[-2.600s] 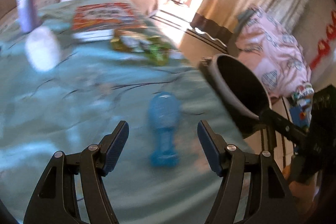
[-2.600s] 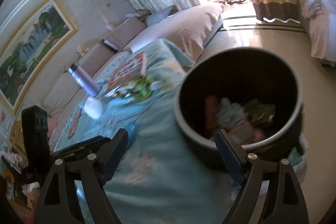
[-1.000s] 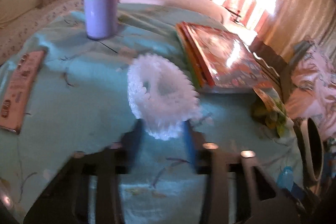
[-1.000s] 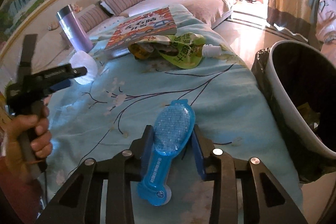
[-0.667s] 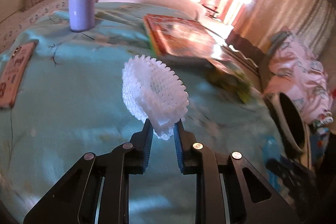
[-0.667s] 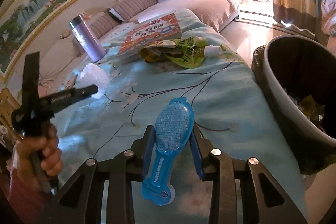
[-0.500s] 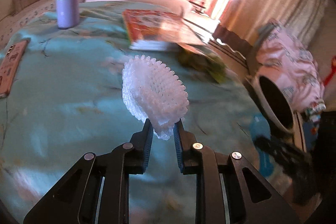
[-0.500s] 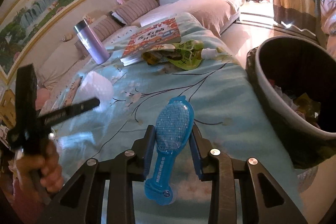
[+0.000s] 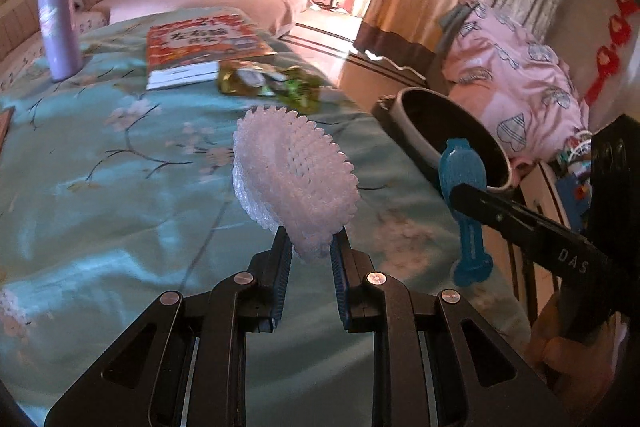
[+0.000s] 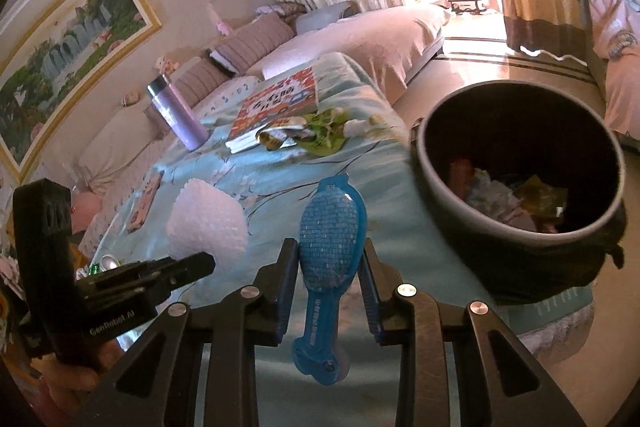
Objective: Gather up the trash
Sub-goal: 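Grasp the white foam net with the left tool while the right tool grasps the blue toy, then carry both items over the black bin and open both tools to drop them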
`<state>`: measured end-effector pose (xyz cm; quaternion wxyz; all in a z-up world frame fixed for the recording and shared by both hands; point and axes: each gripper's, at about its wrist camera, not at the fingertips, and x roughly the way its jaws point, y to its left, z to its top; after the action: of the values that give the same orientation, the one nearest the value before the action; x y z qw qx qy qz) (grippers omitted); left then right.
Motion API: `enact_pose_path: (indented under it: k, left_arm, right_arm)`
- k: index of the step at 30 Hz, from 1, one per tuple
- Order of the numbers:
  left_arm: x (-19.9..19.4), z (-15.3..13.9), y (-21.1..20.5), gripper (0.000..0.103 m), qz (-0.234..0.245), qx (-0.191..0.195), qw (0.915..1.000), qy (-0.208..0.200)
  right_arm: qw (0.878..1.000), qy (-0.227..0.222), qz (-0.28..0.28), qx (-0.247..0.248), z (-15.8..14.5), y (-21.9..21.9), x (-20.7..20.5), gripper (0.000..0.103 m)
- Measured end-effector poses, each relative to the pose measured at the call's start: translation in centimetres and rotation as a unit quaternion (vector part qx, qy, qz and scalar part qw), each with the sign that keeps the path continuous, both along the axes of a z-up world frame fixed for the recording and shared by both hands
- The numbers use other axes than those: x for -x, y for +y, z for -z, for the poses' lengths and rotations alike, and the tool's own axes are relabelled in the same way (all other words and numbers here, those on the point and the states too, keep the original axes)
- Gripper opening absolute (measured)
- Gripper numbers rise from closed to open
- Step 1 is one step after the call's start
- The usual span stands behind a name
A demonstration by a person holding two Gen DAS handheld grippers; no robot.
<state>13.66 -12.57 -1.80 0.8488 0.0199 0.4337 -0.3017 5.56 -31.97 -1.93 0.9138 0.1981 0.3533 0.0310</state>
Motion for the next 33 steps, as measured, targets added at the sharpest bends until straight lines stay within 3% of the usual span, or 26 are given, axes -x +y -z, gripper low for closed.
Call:
enact_pose_path:
  k: [27,33]
  left_arm:
    - [2.2,-1.9,-8.9,0.019,0.069,-0.013,0.9972,-0.025]
    - [2.1,-2.2,-10.5,0.019,0.080,-0.013,0.9963,-0.028]
  right_arm:
    - [0.996,-0.040,0.078,-0.016,-1.9,-8.5,3.9,0.028]
    - [0.995,-0.040,0.091,-0.015,-2.0,-10.1,3.8,0.015]
